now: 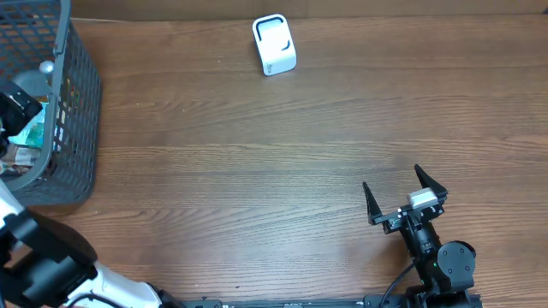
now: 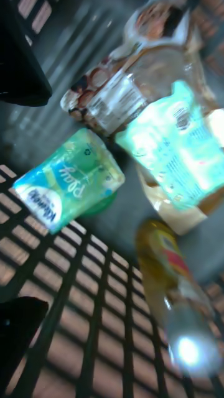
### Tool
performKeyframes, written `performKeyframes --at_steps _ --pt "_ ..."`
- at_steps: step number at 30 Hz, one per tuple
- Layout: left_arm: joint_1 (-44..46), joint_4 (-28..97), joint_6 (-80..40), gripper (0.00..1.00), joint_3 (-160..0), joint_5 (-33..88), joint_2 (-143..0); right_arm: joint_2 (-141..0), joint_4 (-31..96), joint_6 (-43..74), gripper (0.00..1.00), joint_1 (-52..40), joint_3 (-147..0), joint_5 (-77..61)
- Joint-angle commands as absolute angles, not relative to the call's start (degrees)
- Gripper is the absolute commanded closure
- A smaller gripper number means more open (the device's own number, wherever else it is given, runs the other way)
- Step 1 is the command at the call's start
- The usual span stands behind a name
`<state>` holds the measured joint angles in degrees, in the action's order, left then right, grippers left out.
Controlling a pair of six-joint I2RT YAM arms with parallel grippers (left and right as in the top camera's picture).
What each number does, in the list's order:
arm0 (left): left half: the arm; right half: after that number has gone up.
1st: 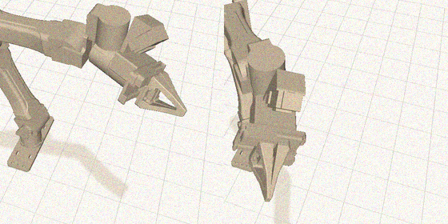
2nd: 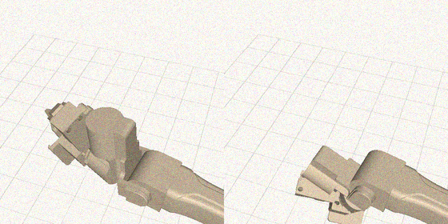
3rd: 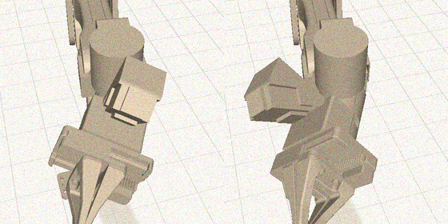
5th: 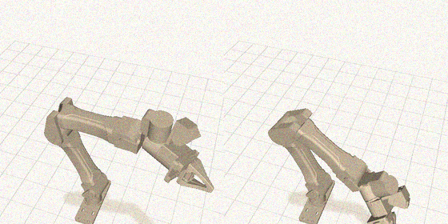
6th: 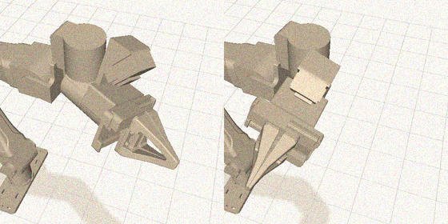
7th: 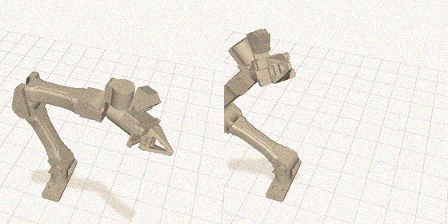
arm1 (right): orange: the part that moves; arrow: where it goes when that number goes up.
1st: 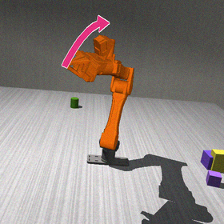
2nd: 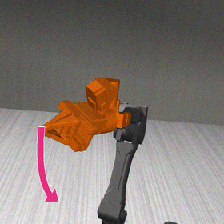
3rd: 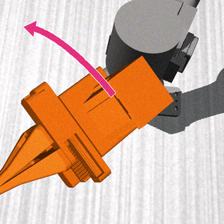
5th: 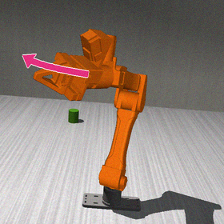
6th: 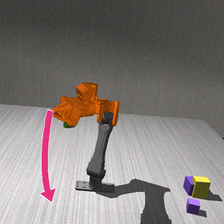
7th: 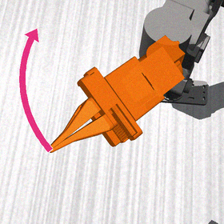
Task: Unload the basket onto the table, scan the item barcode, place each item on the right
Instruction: 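Reach the left gripper into the gray mesh basket, then grasp the green-lidded jar in the basket with the left gripper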
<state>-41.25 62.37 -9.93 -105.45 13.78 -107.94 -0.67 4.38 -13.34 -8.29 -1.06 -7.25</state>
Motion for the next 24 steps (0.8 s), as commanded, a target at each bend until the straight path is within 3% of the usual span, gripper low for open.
performKeyframes --at_steps 1,24 --pt "-41.08 63.26 -8.58 0.01 -106.67 14.66 -112.25 -0.16 4.16 -13.37 0.0 -8.4 -0.45 -7.35" --pt "-40.47 65.1 -8.6 0.04 -106.59 11.88 -122.5 -0.16 4.16 -13.37 0.0 -8.4 -0.45 -7.35"
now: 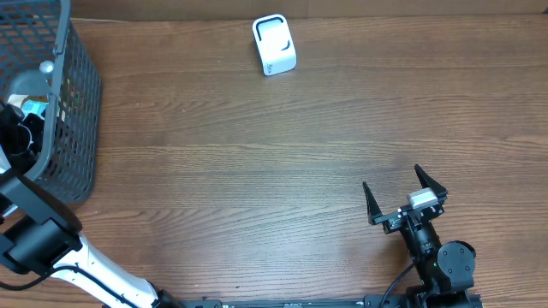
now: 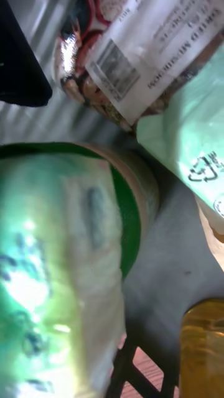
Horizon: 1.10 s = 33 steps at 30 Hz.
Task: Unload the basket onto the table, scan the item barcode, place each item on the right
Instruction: 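Grasp the green-lidded jar in the basket with the left gripper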
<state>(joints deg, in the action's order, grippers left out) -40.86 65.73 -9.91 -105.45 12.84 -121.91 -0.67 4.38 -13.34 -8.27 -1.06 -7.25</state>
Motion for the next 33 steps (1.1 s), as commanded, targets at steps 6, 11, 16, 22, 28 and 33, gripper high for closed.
performKeyframes --at_steps 6,11,16,22,28,33 --pt "-40.47 63.99 -8.6 0.14 -106.59 11.88 -122.5 -0.16 4.16 -13.37 0.0 -8.4 -0.45 -7.35" --pt "-40.42 62.89 -8.58 0.25 -106.5 11.81 -122.52 -0.16 4.16 -13.37 0.0 -8.4 -0.45 -7.35" --pt "-40.32 62.5 -8.58 0.38 -106.61 11.86 -122.45 -0.16 4.16 -13.37 0.0 -8.4 -0.45 -7.35" --pt "-40.53 64.6 -8.58 0.47 -111.48 12.08 -121.19 -0.16 4.16 -13.37 0.0 -8.4 -0.45 -7.35" --pt "-40.49 71.0 -9.08 0.48 -126.54 12.08 -117.43 -0.16 4.16 -13.37 0.0 -8.4 -0.45 -7.35" --pt "-40.47 73.25 -11.38 0.5 -138.89 12.6 -112.38 -0.16 4.16 -13.37 0.0 -8.4 -0.45 -7.35"
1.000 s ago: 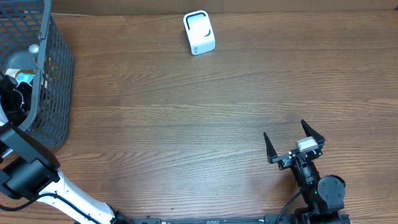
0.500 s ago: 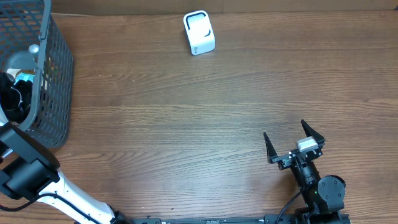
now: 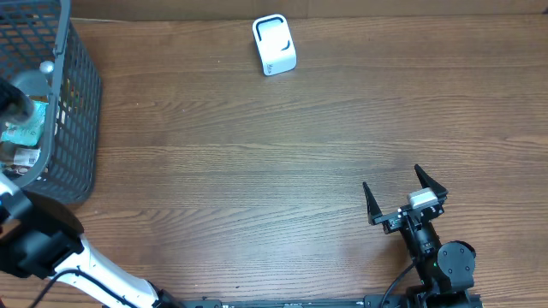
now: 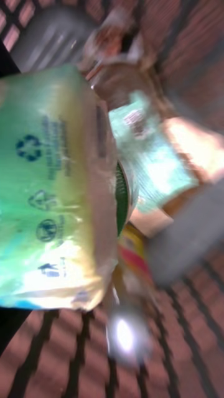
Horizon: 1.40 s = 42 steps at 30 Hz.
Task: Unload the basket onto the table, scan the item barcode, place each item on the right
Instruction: 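Grasp the green-lidded jar in the basket with the left gripper, then lift the jar out and carry it toward the white scanner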
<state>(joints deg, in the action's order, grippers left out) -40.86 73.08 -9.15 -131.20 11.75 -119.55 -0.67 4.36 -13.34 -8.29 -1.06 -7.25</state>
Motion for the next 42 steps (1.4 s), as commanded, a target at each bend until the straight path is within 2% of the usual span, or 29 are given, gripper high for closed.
performKeyframes --at_steps 1,5,10,16,22,25,32,42 --pt "-40.47 73.25 -12.05 0.5 -140.75 13.67 -111.2 -0.16 4.16 -13.37 0.0 -8.4 -0.45 -7.35" --pt "-39.27 74.5 -13.15 0.54 -144.59 19.0 -106.69 -0.16 4.16 -13.37 0.0 -8.4 -0.45 -7.35" --pt "-31.66 79.26 -12.8 0.56 -144.64 19.11 -102.48 -0.16 4.16 -13.37 0.0 -8.4 -0.45 -7.35" --pt "-12.1 91.15 -10.28 0.57 -143.79 14.55 -102.52 -0.16 4.16 -13.37 0.0 -8.4 -0.45 -7.35" --pt "8.14 95.57 -10.57 0.58 -140.0 9.65 -108.14 -0.16 4.16 -13.37 0.0 -8.4 -0.45 -7.35" --pt "16.99 95.77 -12.05 0.59 -137.99 8.29 -113.6 -0.16 4.16 -13.37 0.0 -8.4 -0.45 -7.35" --pt "30.33 94.8 -14.33 0.56 -137.67 8.34 -126.74 -0.16 4.16 -13.37 0.0 -8.4 -0.45 -7.35" --pt "39.16 86.76 -18.96 0.56 -137.64 2.57 -135.0 -0.16 4.16 -13.37 0.0 -8.4 -0.45 -7.35"
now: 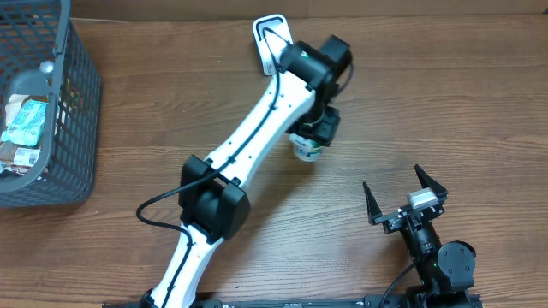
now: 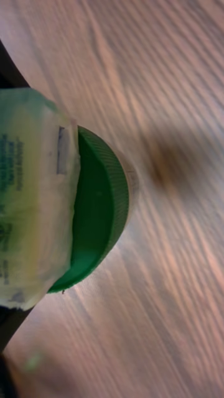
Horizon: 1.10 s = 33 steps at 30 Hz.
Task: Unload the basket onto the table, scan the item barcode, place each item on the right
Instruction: 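Lift the jar out and carry it toward the white scanner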
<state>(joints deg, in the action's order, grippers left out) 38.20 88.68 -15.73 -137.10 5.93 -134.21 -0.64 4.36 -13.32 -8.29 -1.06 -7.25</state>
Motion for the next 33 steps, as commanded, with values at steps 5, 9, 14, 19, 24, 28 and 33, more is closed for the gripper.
performKeyframes --at_steps 5,9,14,19,24,28,33 --pt "39.79 83.88 -23.27 0.57 -137.64 0.84 -135.13 -0.16 4.16 -13.37 0.0 -8.4 -0.45 -7.35" --pt "39.79 82.26 -24.29 0.57 -137.62 -0.25 -135.24 -0.16 4.16 -13.37 0.0 -8.4 -0.45 -7.35" --pt "39.79 82.37 -25.61 0.55 -137.6 -3.64 -135.35 -0.16 4.16 -13.37 0.0 -8.4 -0.45 -7.35" --pt "39.79 82.0 -27.42 0.56 -136.11 -4.08 -135.39 -0.16 4.16 -13.37 0.0 -8.4 -0.45 -7.35" --pt "39.81 79.2 -27.51 0.55 -130.41 -4.01 -135.39 -0.16 4.16 -13.37 0.0 -8.4 -0.45 -7.35" --pt "39.79 75.42 -28.05 0.54 -125.49 -4.03 -135.39 -0.16 4.16 -13.37 0.0 -8.4 -0.45 -7.35" --pt "39.79 72.9 -28.4 0.53 -122.3 -4.03 -135.39 -0.16 4.16 -13.37 0.0 -8.4 -0.45 -7.35"
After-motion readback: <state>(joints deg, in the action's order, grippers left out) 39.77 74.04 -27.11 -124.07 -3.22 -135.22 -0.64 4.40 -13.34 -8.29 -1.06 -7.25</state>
